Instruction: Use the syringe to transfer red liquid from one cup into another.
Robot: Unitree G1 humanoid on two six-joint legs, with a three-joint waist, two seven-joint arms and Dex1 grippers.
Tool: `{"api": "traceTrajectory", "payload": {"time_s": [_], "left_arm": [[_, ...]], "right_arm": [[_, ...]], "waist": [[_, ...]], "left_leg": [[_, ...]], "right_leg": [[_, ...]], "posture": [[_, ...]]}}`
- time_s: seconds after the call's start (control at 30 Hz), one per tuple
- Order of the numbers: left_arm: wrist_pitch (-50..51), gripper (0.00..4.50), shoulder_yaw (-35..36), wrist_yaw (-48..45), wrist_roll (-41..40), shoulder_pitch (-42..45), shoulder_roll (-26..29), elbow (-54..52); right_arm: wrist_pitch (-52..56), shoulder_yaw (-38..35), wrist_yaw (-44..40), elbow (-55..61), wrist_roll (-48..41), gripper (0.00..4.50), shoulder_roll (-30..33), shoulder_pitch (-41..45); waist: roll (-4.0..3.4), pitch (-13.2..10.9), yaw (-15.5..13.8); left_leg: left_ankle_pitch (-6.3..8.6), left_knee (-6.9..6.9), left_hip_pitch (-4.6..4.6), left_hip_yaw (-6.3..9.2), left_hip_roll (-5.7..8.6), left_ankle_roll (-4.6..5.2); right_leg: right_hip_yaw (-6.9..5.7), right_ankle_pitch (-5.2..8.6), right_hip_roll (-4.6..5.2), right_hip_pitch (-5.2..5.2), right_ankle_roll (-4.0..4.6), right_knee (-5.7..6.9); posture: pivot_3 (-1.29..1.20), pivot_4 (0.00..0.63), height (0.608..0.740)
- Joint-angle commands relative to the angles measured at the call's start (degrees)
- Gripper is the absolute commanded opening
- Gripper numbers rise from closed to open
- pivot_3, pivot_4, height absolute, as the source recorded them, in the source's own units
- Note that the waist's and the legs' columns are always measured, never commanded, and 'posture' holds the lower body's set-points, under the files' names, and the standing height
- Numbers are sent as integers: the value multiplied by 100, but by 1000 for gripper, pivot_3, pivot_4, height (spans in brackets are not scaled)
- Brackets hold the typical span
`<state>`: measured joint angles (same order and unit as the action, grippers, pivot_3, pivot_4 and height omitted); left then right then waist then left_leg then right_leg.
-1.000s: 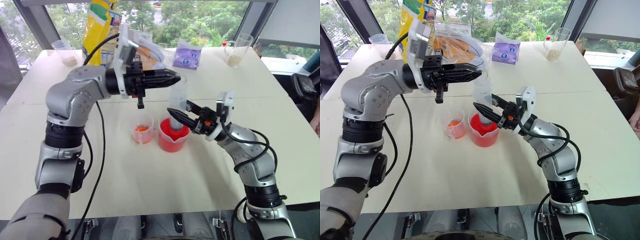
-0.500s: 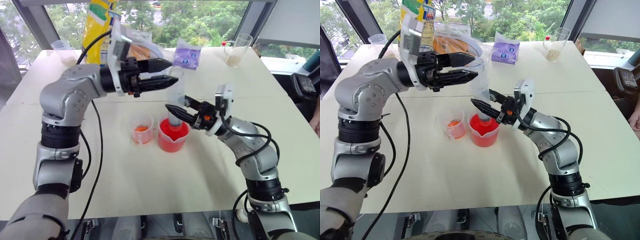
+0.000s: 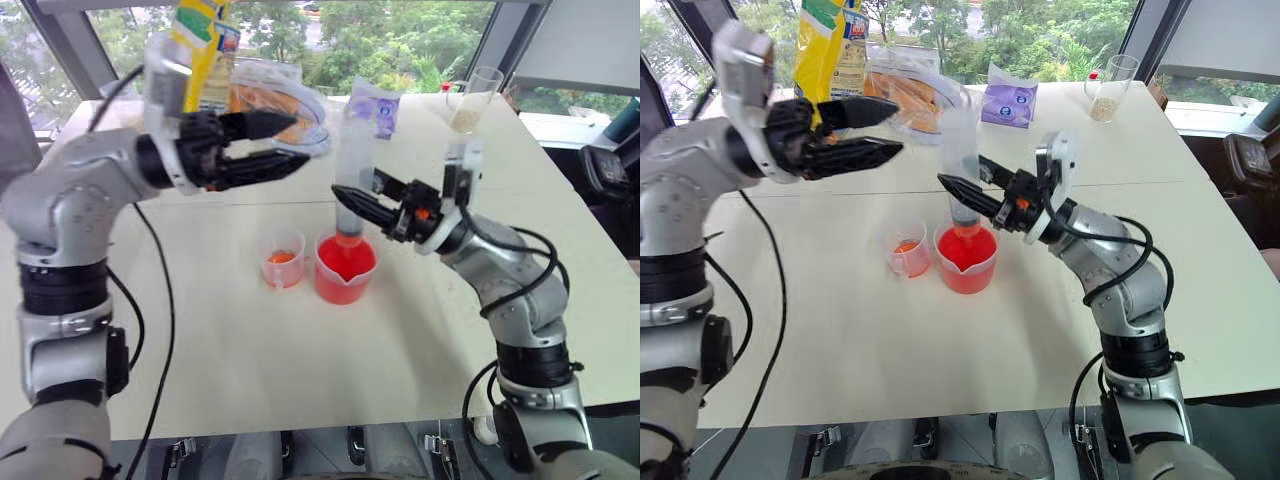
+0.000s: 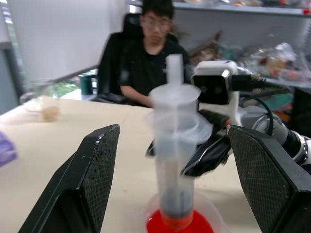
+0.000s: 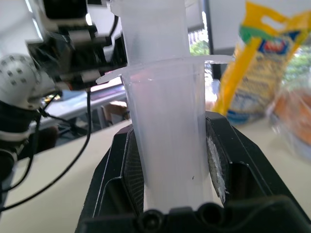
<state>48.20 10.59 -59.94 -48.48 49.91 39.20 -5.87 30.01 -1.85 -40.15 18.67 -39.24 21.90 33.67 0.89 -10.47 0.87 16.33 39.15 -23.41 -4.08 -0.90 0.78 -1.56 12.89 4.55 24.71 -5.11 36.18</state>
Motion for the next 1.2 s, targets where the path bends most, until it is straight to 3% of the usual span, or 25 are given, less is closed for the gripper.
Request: {"api": "traceTrajectory", "payload": {"time_s": [0.03,0.23,0.57,0.83,1.2], "left_arm": [[166,3639,482,181,-444,169,174,-194],[406,3639,891,530,-944,325,424,-342],[563,3639,1091,1037,-1394,136,736,-739],[389,3639,779,949,-1130,-349,942,-1040],[-125,3639,324,877,-496,-425,661,-659]], "right_arm": [[167,-244,52,149,-426,1384,-6,693],[98,41,-130,-708,-466,1384,-575,1371],[-952,811,-817,-1973,480,1384,-1346,1103],[-1236,950,-918,-2120,834,1384,-1512,824],[-1250,1005,-954,-2007,972,1384,-1575,765]], "waist": [[0,0,-2],[5,0,-2],[4,0,3],[4,-1,15],[4,-1,10]], "left_leg": [[0,1,0,0,0,0],[0,1,0,8,2,0],[0,-1,0,9,5,0],[-2,-2,0,8,3,-6],[-3,-2,0,6,3,-6]], "right_leg": [[0,0,0,0,0,0],[-7,0,2,-6,1,-2],[-7,0,5,-5,0,1],[-8,-1,3,-3,1,2],[-8,-1,2,-3,2,2]], "posture": [[0,150,740],[0,150,740],[0,150,740],[0,150,740],[0,150,740]]}}
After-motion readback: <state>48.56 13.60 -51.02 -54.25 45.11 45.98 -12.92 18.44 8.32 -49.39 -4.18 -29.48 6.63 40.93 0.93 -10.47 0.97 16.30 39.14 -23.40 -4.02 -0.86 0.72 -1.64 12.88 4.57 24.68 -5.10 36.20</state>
